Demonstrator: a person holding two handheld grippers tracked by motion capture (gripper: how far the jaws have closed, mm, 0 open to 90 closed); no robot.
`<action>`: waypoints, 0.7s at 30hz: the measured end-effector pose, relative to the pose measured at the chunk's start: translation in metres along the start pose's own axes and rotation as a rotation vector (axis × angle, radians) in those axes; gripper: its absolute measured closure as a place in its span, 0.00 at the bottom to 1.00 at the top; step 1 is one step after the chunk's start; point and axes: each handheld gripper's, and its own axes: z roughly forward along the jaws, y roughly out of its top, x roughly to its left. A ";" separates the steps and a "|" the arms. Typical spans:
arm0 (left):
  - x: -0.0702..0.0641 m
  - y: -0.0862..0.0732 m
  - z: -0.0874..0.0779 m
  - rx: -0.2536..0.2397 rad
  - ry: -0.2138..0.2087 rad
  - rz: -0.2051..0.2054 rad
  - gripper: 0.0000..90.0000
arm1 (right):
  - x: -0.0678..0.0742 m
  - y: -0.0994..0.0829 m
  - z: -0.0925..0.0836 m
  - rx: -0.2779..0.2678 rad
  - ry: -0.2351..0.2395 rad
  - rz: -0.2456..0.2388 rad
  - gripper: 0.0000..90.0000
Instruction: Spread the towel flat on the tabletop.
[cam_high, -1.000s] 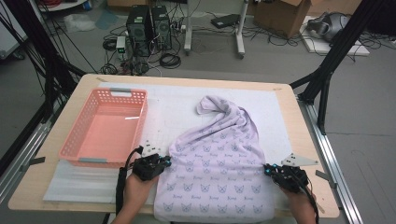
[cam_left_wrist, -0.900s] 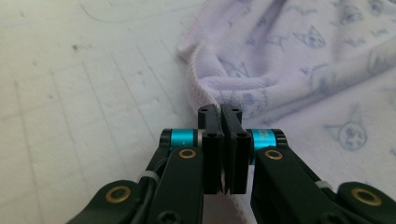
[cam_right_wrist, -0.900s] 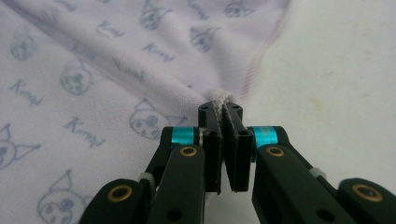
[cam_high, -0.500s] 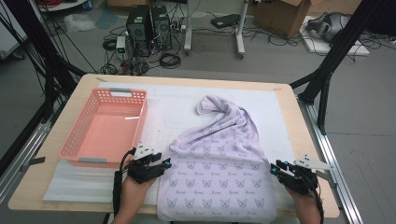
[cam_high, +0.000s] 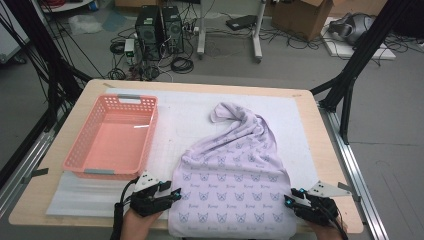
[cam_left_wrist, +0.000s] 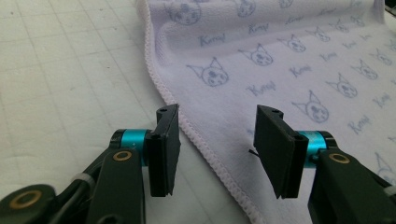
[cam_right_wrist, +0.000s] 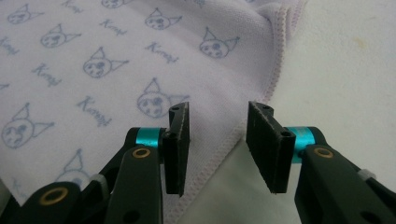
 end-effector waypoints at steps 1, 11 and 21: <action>-0.002 -0.002 0.000 -0.006 0.015 0.027 0.58 | 0.000 -0.001 -0.001 -0.002 -0.005 -0.008 0.68; -0.008 -0.008 0.000 -0.029 0.063 0.065 0.95 | 0.001 -0.003 -0.003 -0.004 0.002 0.006 0.94; -0.007 -0.015 -0.031 0.010 -0.005 -0.001 0.97 | 0.004 -0.011 -0.022 0.009 0.071 0.022 0.97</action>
